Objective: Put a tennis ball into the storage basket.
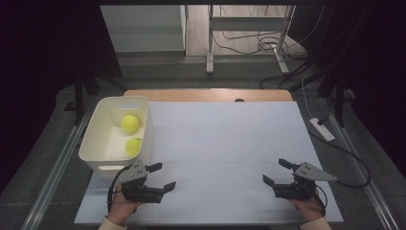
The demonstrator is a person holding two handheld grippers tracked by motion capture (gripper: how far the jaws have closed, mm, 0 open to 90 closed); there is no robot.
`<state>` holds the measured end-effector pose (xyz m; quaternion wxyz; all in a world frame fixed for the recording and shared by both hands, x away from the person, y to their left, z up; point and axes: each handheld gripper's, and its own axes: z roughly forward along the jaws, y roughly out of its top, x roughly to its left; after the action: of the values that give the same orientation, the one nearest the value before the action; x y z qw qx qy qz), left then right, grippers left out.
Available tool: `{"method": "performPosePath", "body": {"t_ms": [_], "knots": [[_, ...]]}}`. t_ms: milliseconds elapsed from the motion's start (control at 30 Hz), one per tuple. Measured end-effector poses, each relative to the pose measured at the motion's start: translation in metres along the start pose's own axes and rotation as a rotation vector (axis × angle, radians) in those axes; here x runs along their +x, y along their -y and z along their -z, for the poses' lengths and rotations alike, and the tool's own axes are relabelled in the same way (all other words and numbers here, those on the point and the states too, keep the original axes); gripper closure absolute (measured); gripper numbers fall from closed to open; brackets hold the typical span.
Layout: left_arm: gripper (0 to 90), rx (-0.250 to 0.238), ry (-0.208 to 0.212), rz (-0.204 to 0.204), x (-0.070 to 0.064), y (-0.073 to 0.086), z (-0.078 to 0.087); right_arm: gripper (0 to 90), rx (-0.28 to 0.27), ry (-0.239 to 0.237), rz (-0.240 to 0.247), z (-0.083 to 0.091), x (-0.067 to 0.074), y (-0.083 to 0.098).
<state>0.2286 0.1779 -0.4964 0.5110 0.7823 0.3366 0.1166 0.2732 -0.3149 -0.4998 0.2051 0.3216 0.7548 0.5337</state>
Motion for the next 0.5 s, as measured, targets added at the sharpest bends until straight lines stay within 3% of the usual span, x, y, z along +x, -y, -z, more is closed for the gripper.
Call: {"method": "performPosePath", "body": {"t_ms": [200,500], "knots": [[15.5,-0.006,-0.010,0.022,0.0047,0.0038,-0.0008,10.3,0.003,-0.005,-0.002,0.0008,0.0004,0.0005],[15.5,-0.009,-0.011,0.022,0.0051,0.0033,-0.0010,10.3,0.000,-0.004,-0.003,0.0012,0.0008,0.0006]]}}
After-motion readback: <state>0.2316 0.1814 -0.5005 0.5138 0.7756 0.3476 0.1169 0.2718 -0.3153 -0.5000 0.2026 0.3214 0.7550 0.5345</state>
